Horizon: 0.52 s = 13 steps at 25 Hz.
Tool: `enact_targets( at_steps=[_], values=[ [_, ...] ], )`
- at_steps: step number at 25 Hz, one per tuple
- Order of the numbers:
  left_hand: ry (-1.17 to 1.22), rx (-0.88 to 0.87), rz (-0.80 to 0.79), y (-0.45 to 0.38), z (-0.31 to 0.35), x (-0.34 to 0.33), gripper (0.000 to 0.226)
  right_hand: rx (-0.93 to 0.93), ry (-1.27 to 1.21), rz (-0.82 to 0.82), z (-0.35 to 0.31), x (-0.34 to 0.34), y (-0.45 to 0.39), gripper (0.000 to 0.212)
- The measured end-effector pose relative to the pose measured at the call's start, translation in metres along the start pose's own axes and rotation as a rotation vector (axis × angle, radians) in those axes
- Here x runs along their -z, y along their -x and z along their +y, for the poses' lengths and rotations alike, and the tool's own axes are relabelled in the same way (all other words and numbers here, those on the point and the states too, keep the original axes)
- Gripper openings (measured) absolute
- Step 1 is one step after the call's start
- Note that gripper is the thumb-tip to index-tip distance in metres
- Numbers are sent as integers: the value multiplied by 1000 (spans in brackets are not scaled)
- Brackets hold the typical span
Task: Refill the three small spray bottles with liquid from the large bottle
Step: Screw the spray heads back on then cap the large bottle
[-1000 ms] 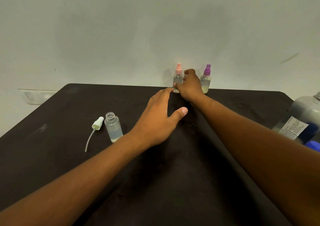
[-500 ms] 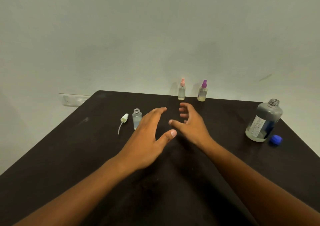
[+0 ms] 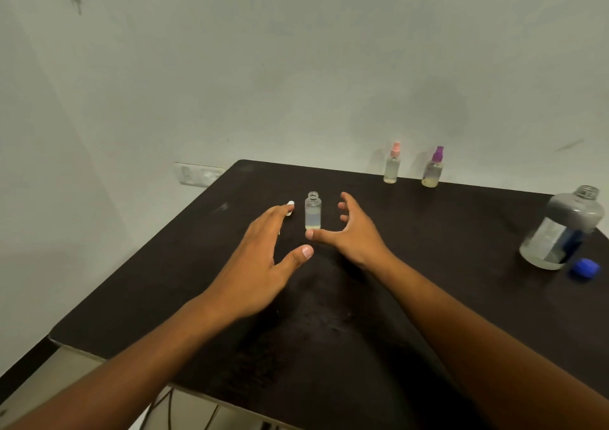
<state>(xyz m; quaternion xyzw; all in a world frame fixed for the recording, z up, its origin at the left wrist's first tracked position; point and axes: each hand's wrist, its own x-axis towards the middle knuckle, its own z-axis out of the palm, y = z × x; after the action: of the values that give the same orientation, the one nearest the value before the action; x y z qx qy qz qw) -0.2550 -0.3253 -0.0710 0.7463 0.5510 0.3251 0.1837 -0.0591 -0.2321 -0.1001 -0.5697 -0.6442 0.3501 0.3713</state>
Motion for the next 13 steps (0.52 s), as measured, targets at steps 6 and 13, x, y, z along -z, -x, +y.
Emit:
enact_targets(
  at_steps=[6,13],
  values=[
    [-8,78,28,-37,-47,0,78,-5,-61,13,5,-40,-52,105],
    [-141,110,-3,-106,-94,-10,79,41,-63,103,17,-49,-75,41]
  ],
)
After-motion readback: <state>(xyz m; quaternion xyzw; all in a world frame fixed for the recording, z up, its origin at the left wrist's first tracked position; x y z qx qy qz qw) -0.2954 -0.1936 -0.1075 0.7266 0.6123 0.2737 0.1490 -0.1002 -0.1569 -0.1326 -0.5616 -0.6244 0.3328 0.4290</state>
